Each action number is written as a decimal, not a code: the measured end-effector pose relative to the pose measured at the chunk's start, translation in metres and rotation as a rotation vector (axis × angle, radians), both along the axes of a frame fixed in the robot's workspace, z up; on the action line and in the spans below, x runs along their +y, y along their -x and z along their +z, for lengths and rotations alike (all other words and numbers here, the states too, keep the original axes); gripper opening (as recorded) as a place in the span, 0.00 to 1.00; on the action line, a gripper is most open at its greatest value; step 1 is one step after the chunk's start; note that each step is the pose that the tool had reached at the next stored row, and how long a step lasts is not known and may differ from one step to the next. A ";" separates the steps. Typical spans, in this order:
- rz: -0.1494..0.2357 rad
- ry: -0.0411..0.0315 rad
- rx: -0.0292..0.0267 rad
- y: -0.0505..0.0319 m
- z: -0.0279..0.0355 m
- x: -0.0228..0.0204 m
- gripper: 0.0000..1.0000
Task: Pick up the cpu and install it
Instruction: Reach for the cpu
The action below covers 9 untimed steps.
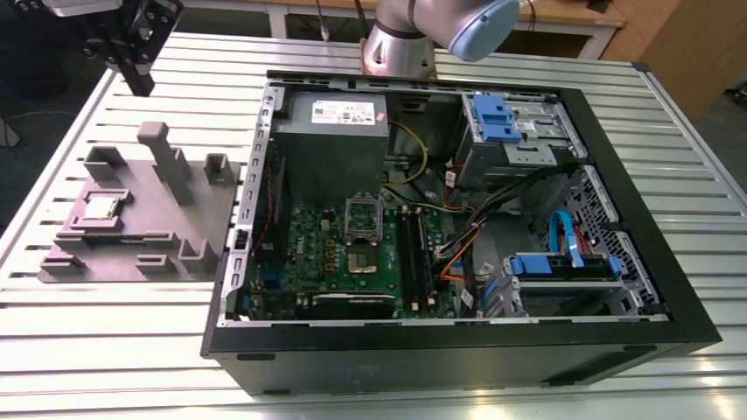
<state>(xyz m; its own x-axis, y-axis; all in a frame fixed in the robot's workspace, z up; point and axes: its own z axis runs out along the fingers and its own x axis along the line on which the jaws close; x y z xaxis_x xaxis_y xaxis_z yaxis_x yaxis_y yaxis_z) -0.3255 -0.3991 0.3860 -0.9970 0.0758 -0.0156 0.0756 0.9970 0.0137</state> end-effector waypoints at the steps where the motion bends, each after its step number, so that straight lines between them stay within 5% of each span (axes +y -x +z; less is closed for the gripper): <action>1: 0.000 0.0000 -0.0001 0.0020 -0.0001 0.0000 0.11; 9: 0.000 0.0000 0.0000 0.0203 -0.0004 0.0000 0.11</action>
<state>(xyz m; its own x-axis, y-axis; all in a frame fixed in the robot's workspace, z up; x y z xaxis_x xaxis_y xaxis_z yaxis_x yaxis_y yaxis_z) -0.3458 -0.3991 0.3856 -0.9970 0.0758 -0.0157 0.0756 0.9970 0.0137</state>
